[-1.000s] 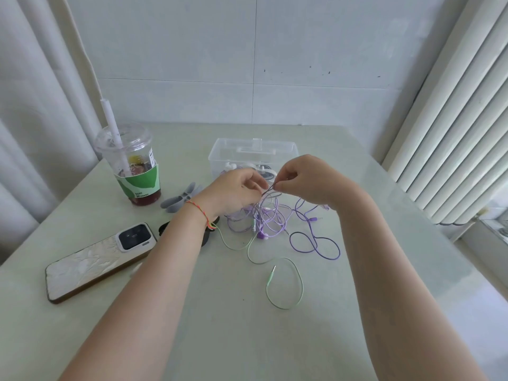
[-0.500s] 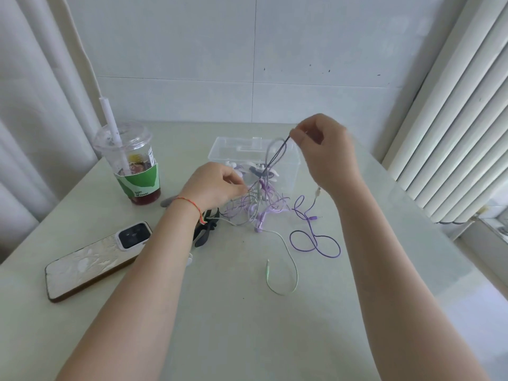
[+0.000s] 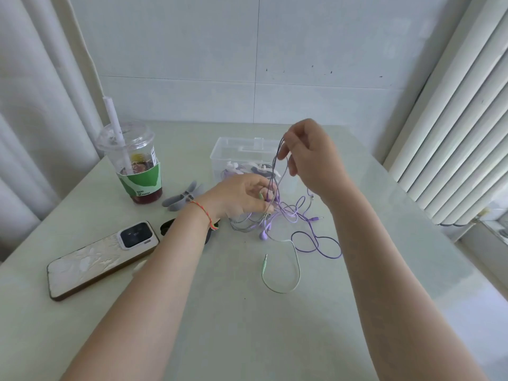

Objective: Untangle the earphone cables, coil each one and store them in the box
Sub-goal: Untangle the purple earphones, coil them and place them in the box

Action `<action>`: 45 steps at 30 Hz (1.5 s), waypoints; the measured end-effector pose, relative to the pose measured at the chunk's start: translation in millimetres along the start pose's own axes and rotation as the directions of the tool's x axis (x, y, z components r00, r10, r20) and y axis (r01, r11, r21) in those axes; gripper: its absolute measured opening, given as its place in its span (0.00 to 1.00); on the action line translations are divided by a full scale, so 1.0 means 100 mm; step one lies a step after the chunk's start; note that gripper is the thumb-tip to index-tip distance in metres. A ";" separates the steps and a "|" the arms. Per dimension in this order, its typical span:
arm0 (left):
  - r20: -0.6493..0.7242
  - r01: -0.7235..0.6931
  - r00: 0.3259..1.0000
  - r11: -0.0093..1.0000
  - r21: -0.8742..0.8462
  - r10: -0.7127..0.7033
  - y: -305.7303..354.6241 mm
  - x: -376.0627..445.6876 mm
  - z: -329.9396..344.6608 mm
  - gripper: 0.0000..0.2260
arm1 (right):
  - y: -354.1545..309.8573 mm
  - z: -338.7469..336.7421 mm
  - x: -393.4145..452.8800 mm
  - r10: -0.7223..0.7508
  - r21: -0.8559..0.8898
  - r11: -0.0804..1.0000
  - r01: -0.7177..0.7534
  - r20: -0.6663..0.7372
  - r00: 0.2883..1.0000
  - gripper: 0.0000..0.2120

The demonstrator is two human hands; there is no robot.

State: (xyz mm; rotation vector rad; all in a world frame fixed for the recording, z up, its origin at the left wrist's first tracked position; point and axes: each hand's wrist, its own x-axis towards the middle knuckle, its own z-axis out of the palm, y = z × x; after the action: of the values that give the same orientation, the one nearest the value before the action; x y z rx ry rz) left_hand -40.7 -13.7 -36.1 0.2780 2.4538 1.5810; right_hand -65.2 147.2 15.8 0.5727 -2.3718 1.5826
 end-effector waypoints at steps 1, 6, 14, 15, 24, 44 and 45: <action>-0.002 0.026 1.000 0.999 0.033 -0.026 0.00 0.01 0.01 0.20 | -0.01 0.00 0.00 0.002 0.041 0.999 -0.001 -0.022 1.000 0.07; -0.015 0.107 0.994 0.977 0.184 -0.106 -0.08 0.02 -0.02 0.36 | -0.05 -0.02 0.00 0.004 0.144 0.990 0.008 -0.083 0.997 0.04; -0.333 -0.128 0.938 0.988 -0.082 0.094 -0.05 0.10 -0.03 0.10 | -0.02 -0.04 0.01 0.055 0.145 0.988 -0.048 -0.050 0.997 0.07; -0.332 -0.136 0.937 0.988 -0.073 0.104 -0.05 0.10 -0.03 0.09 | -0.03 -0.04 0.01 0.056 0.170 0.984 -0.047 -0.046 0.997 0.08; -0.122 -0.092 0.989 0.995 -0.029 0.088 -0.10 0.11 0.02 0.07 | -0.12 -0.06 -0.01 0.049 0.431 0.902 -0.007 -0.085 0.995 0.05; -0.144 -0.170 0.978 0.973 -0.157 0.148 -0.05 0.08 0.03 0.06 | -0.17 -0.12 -0.03 0.087 0.436 0.900 -0.019 -0.137 0.987 0.06; -0.114 -0.127 0.988 0.977 -0.170 0.109 -0.09 0.07 0.00 0.05 | -0.16 -0.13 -0.03 0.108 0.407 0.913 -0.037 -0.153 0.982 0.06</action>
State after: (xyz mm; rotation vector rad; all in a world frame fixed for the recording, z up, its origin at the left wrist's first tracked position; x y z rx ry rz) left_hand -48.2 -15.2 -44.4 0.3255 2.3899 1.8956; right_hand -55.5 154.1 33.2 0.4023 -1.9692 2.0839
